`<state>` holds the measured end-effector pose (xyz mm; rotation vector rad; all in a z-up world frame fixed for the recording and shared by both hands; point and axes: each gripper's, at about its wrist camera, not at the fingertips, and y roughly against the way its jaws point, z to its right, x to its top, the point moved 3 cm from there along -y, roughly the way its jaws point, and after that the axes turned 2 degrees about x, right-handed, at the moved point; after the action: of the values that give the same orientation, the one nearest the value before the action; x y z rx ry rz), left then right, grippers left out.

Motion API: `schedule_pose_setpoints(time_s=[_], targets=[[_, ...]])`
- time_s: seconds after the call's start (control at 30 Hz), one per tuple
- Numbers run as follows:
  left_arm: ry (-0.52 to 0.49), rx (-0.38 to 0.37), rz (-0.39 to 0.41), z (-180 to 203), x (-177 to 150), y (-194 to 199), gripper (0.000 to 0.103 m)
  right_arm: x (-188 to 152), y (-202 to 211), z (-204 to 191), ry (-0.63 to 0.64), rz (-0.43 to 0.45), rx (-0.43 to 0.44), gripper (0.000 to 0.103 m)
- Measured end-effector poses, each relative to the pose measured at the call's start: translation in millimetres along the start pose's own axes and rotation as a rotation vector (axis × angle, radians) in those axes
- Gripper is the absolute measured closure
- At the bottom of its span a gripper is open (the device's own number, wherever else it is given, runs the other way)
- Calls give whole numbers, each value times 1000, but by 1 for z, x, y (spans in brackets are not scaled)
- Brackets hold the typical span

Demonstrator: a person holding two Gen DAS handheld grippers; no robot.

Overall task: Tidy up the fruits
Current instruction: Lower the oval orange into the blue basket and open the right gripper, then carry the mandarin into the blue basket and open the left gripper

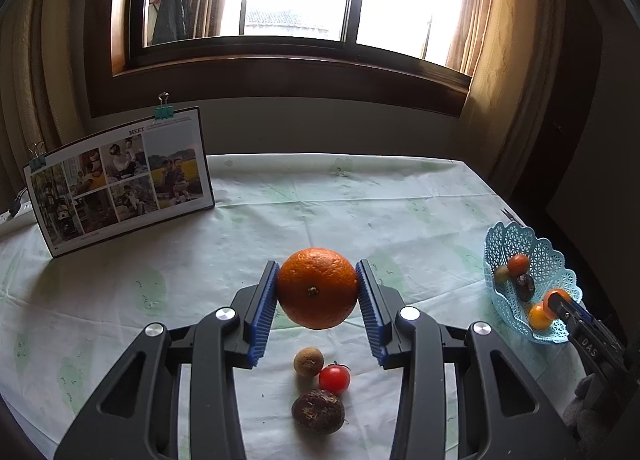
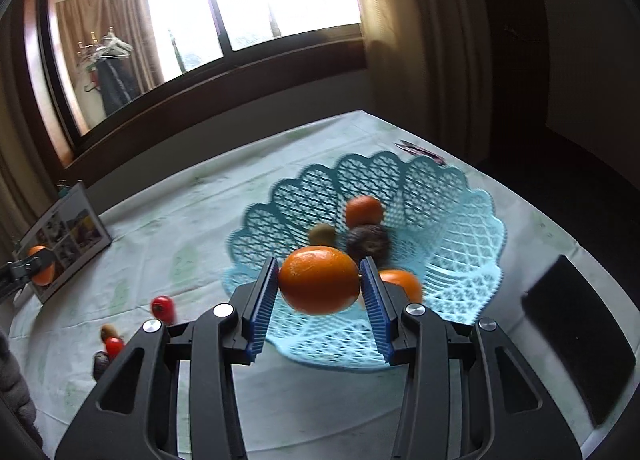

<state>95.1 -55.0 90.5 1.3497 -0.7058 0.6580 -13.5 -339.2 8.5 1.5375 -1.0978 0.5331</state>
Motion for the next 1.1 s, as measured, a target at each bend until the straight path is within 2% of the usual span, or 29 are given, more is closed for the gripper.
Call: schedule_pose_setpoints(time_s=[0.1, 0.2, 0.37, 0.57, 0.83, 0.9, 1.1], targets=[[-10, -4, 1, 4, -1, 1, 63, -4, -3, 7, -17, -12, -15, 58], [-18, -5, 2, 7, -2, 1, 63, -6, 1, 10, -31, 1, -23, 37], [-36, -11, 5, 14, -4, 3, 63, -6, 16, 17, -24, 80, -74, 37], [-57, -28, -5, 28, -7, 2, 63, -14, 27, 35, -29, 157, -188, 37], [-107, -81, -13, 73, -11, -10, 63, -18, 29, 49, -79, 204, -197, 37], [-122, -101, -14, 87, -13, -13, 63, -19, 29, 52, -97, 203, -191, 33], [-178, -197, -60, 138, -22, -28, 63, -21, 32, 55, -123, 218, -179, 32]])
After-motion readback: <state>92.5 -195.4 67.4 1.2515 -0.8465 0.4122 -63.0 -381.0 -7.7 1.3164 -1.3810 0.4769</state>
